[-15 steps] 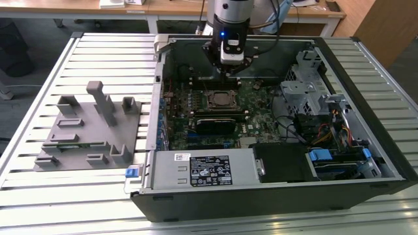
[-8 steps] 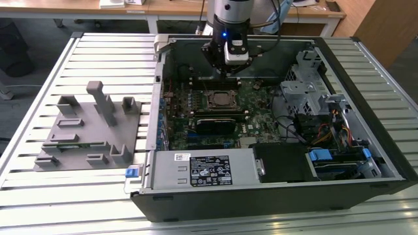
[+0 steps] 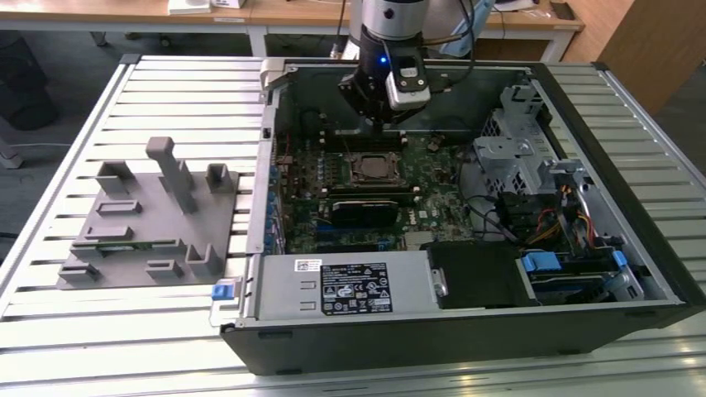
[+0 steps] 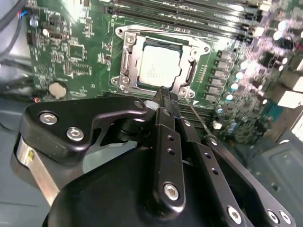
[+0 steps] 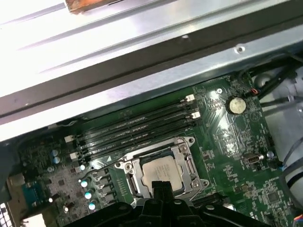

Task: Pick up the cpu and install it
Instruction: 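Install the first cpu locking lever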

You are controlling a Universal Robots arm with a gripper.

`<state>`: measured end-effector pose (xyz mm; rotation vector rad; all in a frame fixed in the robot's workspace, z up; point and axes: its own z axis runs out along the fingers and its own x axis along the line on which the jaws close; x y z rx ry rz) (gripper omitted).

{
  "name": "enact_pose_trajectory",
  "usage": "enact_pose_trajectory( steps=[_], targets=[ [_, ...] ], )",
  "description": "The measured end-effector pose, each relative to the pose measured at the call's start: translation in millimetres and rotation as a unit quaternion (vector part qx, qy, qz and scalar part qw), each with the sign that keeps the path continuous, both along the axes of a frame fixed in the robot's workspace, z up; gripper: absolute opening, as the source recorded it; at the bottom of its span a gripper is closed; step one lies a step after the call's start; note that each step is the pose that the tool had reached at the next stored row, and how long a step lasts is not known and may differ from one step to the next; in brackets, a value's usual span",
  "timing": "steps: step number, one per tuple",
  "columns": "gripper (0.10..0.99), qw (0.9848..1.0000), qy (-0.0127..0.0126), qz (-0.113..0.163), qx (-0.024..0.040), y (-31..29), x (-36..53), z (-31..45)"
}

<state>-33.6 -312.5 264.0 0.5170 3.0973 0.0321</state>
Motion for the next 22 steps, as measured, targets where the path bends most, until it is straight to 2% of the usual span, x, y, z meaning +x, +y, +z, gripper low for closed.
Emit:
enact_pose_trajectory(
  steps=[5, 8, 11, 14, 17, 22],
  targets=[
    [0.106, 0.999, 0.0, 0.046, 0.0, 0.0, 0.0, -0.3],
    [0.106, 0.9974, 0.0, 0.073, 0.0, 0.0, 0.0, -0.5],
    [0.106, 0.995, 0.0, 0.1, 0.0, 0.0, 0.0, -0.7],
    [0.106, 0.9919, 0.0, 0.127, 0.0, 0.0, 0.0, -0.9],
    [0.106, 0.9881, 0.0, 0.154, 0.0, 0.0, 0.0, -1.1],
    [0.106, 0.9803, 0.0, 0.197, 0.0, 0.0, 0.0, -1.5]
  ],
)
